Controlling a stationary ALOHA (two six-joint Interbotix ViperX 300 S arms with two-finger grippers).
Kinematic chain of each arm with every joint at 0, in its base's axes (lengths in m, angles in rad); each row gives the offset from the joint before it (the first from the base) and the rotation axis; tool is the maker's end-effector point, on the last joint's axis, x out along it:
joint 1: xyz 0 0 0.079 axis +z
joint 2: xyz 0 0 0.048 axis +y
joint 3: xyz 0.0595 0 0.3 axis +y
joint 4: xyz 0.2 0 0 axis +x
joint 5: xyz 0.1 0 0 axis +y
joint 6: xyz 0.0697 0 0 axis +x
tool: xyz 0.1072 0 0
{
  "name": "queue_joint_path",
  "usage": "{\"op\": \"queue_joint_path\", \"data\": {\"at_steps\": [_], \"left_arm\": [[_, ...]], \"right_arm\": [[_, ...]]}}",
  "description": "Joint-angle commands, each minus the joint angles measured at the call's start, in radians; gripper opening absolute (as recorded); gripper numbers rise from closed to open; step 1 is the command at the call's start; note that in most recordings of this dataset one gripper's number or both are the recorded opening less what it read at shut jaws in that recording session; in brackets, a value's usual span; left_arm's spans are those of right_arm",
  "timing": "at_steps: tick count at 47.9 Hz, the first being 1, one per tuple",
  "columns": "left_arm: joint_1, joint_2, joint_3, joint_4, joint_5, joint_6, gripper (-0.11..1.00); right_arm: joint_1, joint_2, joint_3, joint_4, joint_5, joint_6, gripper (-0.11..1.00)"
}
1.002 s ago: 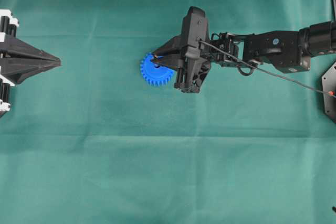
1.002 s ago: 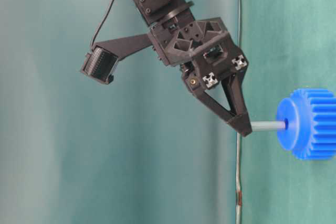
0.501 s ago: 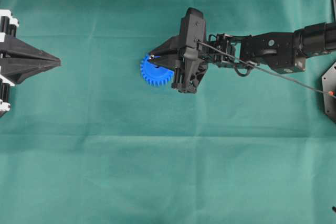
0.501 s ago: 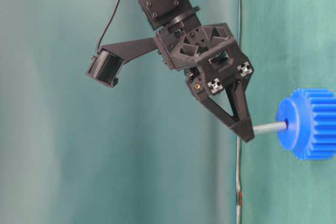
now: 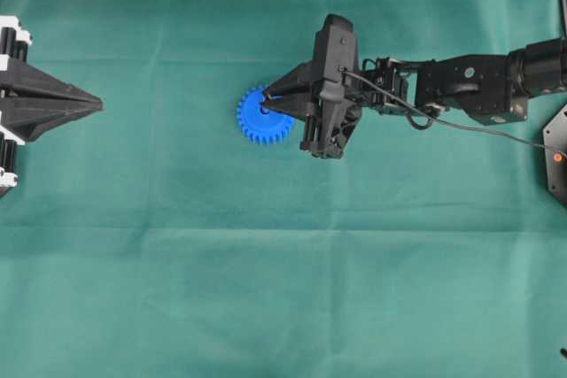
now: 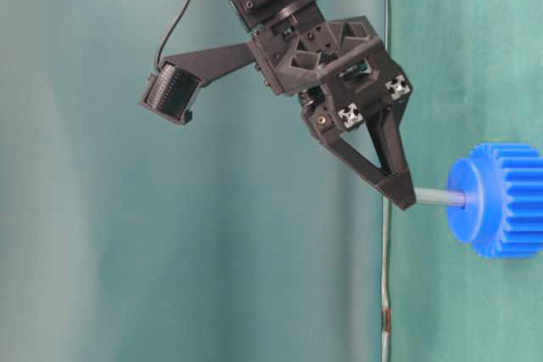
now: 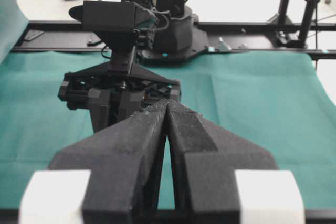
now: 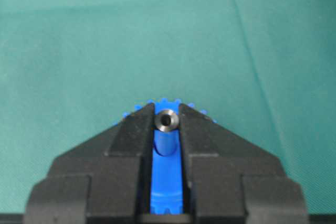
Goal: Insert the shaft placed at a random location into the center hole of the medium gear at another random location.
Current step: 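Lower the shaft into the gear's center hole with the right gripper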
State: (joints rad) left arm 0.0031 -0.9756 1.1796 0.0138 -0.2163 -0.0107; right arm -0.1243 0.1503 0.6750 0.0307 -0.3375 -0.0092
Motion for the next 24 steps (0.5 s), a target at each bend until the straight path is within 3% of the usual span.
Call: {"op": "queue_joint_path", "data": {"at_steps": [1, 24], "left_arm": [[0.002, 0.003, -0.026, 0.003, -0.006, 0.0, 0.0], [0.002, 0.003, -0.026, 0.003, -0.006, 0.002, 0.0]], "right_arm": [[-0.002, -0.032, -0.012, 0.002, -0.005, 0.005, 0.13], [-0.002, -0.021, -0.025, 0.002, -0.002, 0.005, 0.13]]}}
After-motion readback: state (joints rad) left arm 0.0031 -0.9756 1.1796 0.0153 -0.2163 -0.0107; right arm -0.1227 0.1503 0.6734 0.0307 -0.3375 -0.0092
